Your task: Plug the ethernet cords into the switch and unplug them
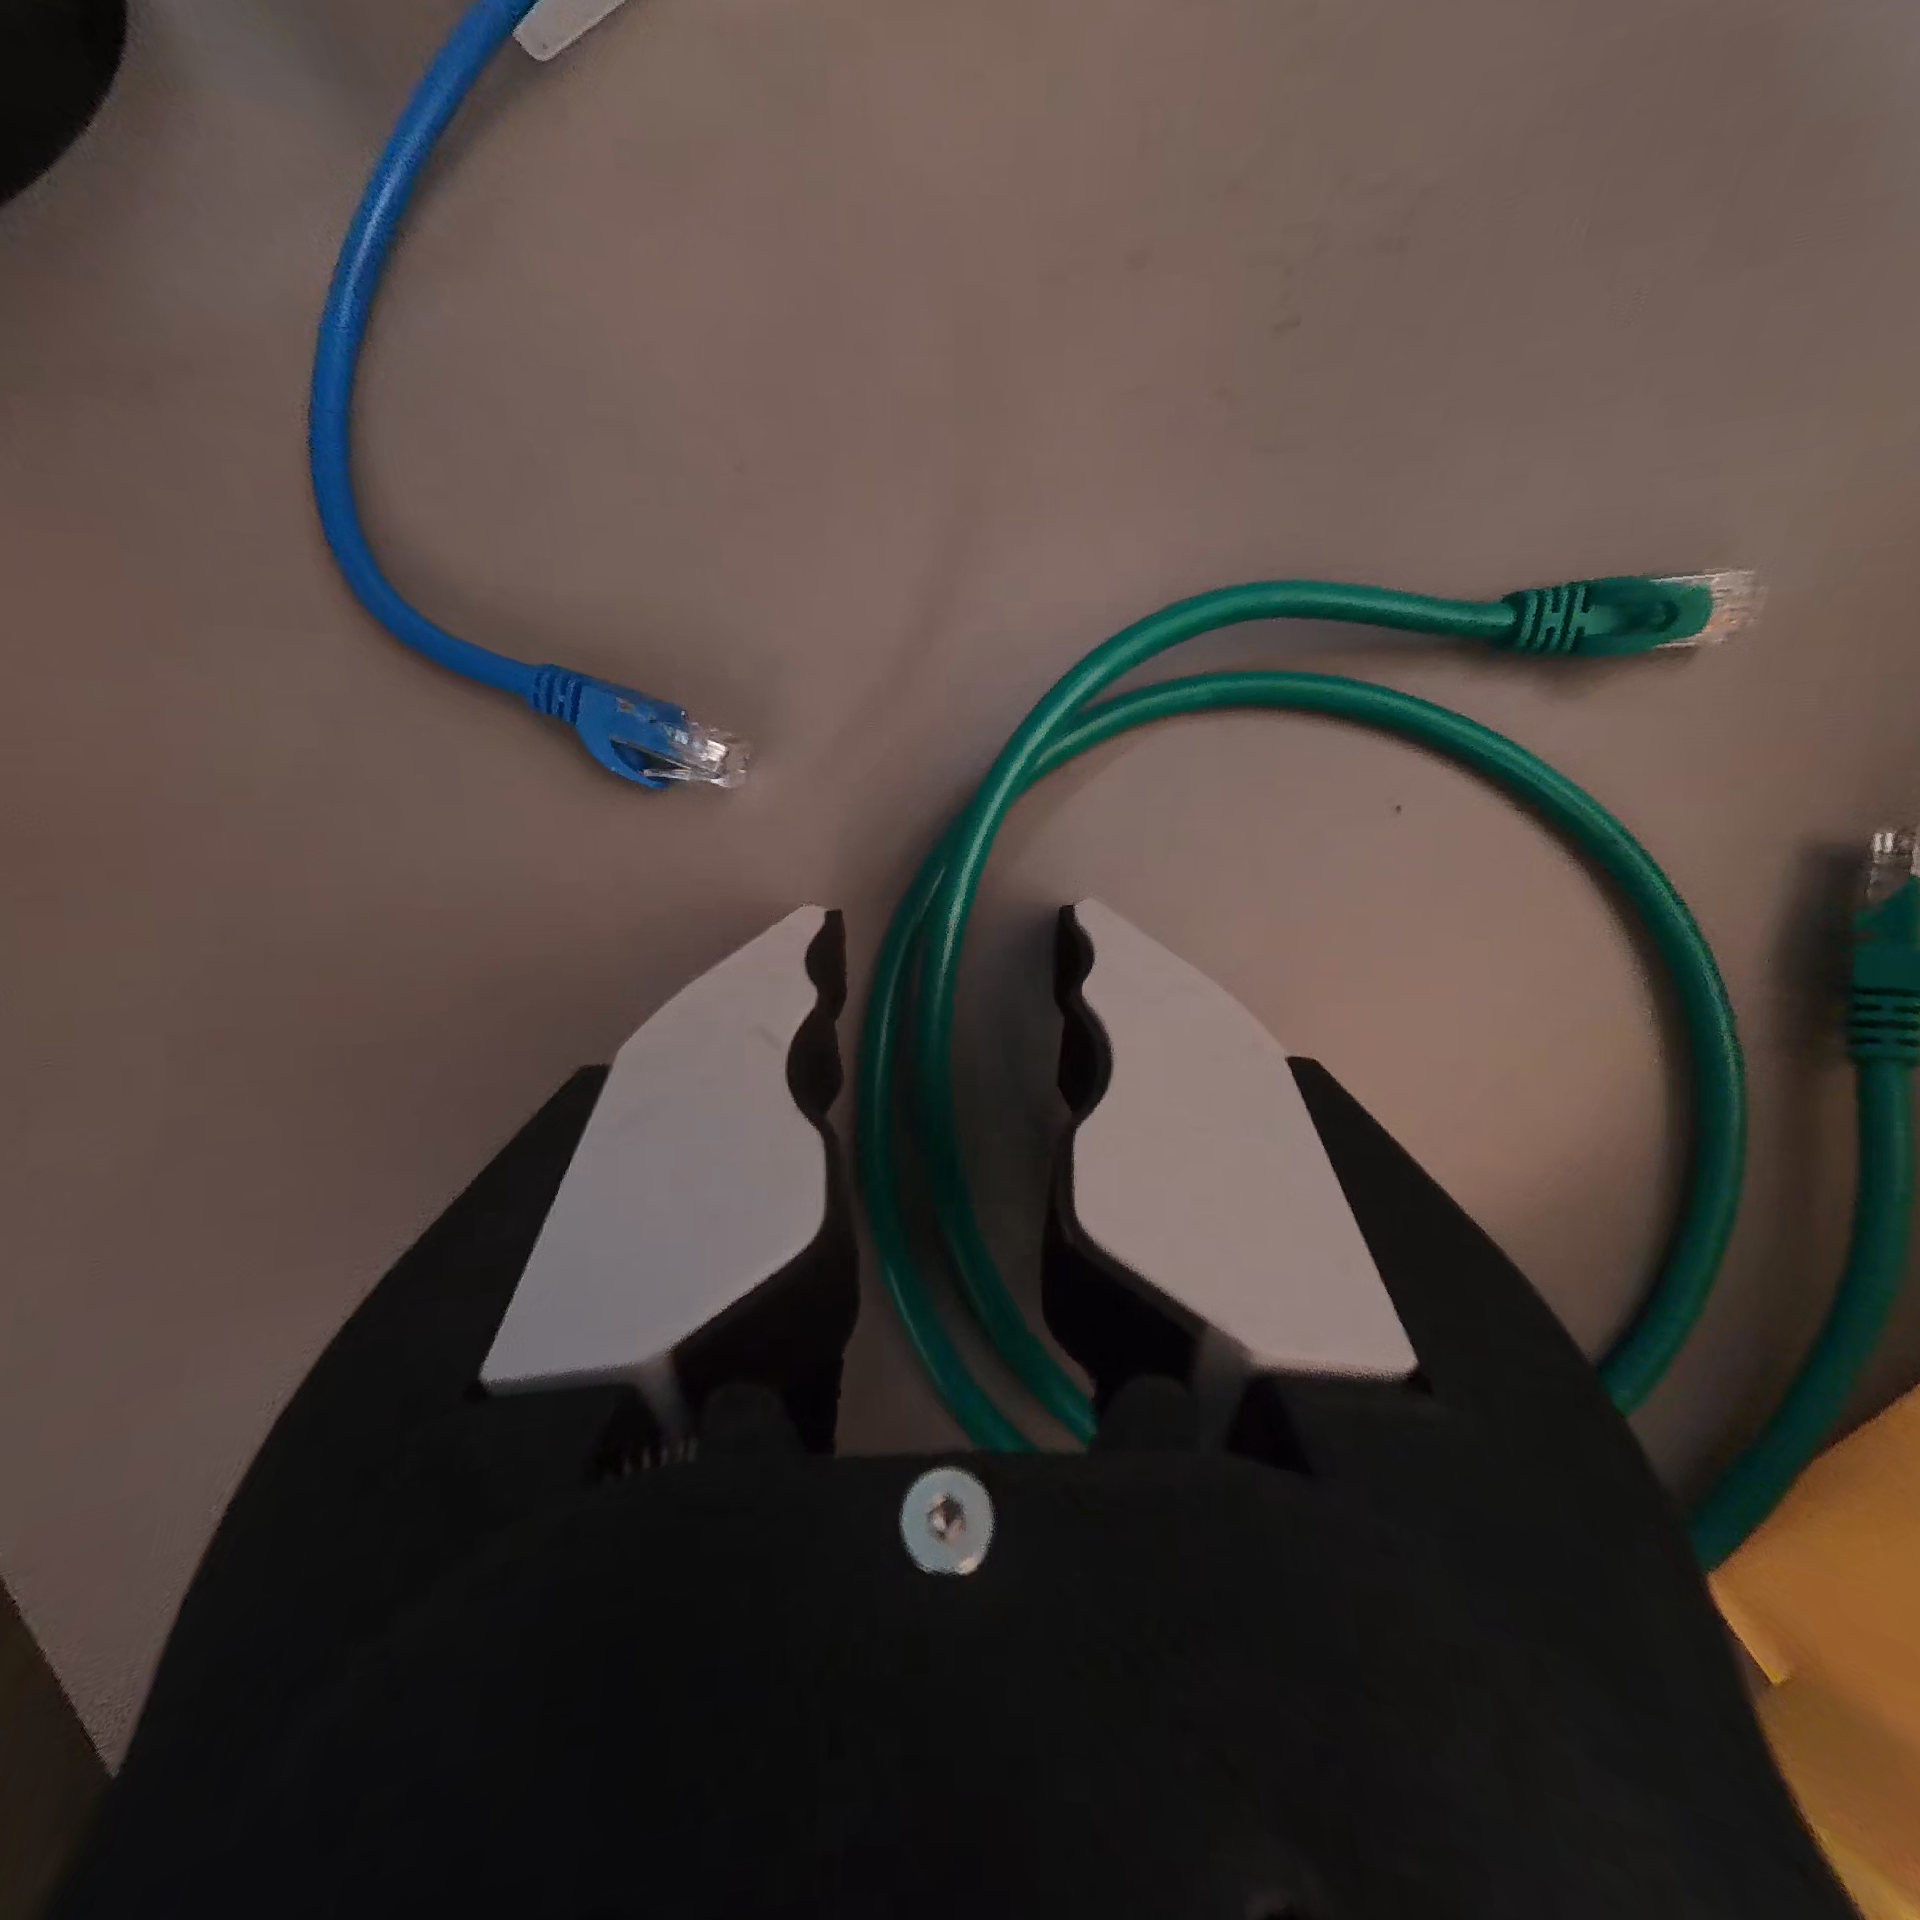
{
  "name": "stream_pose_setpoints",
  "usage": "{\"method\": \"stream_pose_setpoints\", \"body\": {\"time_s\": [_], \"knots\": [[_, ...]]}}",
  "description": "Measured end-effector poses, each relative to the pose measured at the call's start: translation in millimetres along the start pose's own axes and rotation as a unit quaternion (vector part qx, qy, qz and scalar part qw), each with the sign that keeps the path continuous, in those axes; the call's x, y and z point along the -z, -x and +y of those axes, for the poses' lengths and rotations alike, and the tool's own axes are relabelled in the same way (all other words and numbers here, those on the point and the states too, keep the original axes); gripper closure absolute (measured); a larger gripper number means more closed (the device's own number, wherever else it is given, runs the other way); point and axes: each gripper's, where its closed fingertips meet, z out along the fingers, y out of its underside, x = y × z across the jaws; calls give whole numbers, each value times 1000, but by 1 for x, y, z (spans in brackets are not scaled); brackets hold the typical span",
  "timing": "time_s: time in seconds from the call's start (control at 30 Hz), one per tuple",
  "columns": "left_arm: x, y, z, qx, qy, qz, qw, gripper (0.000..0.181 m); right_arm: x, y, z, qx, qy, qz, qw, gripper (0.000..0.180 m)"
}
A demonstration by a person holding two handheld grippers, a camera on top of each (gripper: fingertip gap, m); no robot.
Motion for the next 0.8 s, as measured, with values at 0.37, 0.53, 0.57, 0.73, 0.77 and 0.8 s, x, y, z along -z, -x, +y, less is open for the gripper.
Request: {"method": "stream_pose_setpoints", "body": {"time_s": [0.37,0.53,0.57,0.73,0.77,0.8], "knots": [[2,0,-2,3,-2,-2,1000,144,13,22,-5,37,-29,-32,998,173],[4,2,-4,7,-4,-6,1000,144,62,23,-40,-15,-139,-100,985,174],[4,2,-4,8,-5,-6,1000,144,75,21,-48,-22,-160,-110,981,174],[5,2,-6,10,-10,-5,1000,144,150,8,-84,-44,-279,-164,945,174],[5,2,-5,11,-9,-4,1000,144,167,5,-90,-39,-305,-170,936,174],[4,2,-5,11,-8,-4,1000,144,186,2,-97,-29,-331,-172,927,174]]}}
